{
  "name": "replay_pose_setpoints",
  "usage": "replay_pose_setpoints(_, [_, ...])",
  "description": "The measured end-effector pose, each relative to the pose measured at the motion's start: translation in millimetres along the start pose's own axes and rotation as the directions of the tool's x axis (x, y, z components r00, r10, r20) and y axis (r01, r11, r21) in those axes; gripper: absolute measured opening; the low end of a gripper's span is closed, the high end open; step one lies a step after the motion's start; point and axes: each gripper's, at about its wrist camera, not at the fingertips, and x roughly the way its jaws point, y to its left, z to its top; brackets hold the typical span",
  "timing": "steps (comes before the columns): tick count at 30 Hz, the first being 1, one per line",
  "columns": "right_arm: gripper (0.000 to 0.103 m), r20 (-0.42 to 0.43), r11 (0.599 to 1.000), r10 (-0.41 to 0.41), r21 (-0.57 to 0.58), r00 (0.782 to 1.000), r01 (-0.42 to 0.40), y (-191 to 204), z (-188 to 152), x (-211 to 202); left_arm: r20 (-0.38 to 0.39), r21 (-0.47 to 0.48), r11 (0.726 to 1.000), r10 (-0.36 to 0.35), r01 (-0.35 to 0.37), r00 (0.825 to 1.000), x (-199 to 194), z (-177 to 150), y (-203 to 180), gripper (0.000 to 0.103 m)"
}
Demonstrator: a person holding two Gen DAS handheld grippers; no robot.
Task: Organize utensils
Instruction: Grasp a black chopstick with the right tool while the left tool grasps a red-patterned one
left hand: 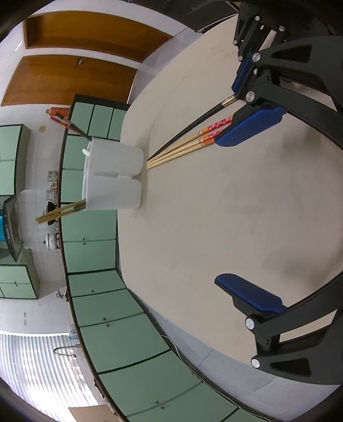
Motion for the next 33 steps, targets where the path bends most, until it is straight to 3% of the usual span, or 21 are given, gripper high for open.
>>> replay_pose_setpoints(9, [0.006, -0.006, 0.996, 0.012, 0.094, 1.000, -0.012, -28.7, -1.6, -5.1, -0.066, 0.037, 0.998, -0.055, 0.057, 0.996, 13.8, -11.5, -30.5, 0.094])
replay_pose_setpoints(25, [0.006, 0.004, 0.991, 0.050, 0.122, 0.999, -0.050, -37.5, -5.3, -5.6, -0.153, 0.090, 0.995, -0.020, 0.034, 0.988, 35.5, -15.6, -48.4, 0.093])
replay_pose_setpoints(27, [0.006, 0.003, 0.991, 0.050, 0.120, 0.999, -0.050, -37.2, -5.3, -5.5, -0.164, 0.077, 0.996, -0.029, 0.042, 0.986, 37.8, -15.1, -48.3, 0.089])
replay_pose_setpoints(29, [0.006, 0.002, 0.992, 0.049, 0.113, 0.999, -0.049, -36.3, -4.9, -5.8, -0.186, 0.048, 0.997, -0.055, 0.065, 0.981, 42.0, -15.0, -48.0, 0.075])
replay_pose_setpoints(33, [0.006, -0.002, 0.994, 0.047, 0.102, 0.999, -0.047, -35.1, -4.4, -5.7, -0.181, 0.045, 0.998, -0.042, 0.051, 0.983, 43.3, -14.7, -50.3, 0.070])
